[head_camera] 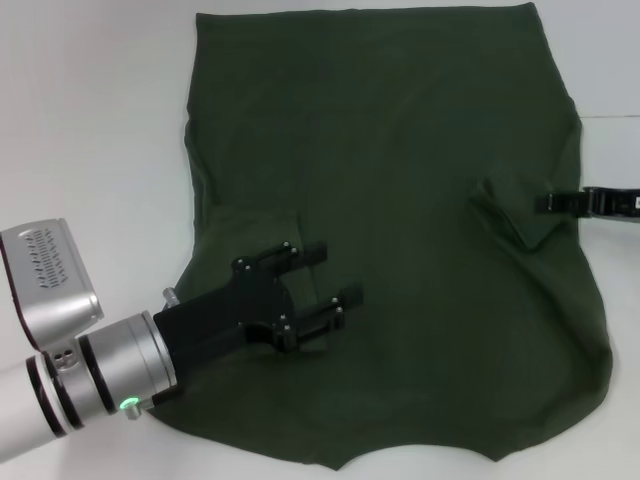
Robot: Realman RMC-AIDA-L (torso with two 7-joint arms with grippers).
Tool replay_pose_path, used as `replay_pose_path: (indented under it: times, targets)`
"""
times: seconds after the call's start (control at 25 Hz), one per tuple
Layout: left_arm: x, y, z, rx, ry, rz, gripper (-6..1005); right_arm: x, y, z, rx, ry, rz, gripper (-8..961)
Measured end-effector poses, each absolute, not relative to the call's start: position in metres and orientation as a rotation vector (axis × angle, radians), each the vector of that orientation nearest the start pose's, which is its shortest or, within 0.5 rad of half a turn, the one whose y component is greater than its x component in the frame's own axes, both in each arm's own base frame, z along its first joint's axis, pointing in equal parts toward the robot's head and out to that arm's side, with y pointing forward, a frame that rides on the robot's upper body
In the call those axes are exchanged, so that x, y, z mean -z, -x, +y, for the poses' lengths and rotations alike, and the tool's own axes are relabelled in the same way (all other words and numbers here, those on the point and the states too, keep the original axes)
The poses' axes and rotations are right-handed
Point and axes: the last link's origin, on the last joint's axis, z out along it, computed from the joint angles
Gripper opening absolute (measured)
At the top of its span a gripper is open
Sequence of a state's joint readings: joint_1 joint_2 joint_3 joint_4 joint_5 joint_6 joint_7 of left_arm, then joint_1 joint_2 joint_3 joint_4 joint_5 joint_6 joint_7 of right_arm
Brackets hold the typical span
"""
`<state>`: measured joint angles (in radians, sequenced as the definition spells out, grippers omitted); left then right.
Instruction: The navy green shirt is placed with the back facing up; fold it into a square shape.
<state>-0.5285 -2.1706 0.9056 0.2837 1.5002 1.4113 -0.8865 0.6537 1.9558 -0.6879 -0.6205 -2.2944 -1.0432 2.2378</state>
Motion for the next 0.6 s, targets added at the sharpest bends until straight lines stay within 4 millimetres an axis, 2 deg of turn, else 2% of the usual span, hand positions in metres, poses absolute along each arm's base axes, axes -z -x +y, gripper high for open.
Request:
replay_pose_path:
  times: [0.6]
  targets:
    - [0.084, 0.235, 0.305, 1.038, 2.521, -0.484, 689, -0.057, -0.343, 0.39, -0.304, 1.96, 1.538, 713]
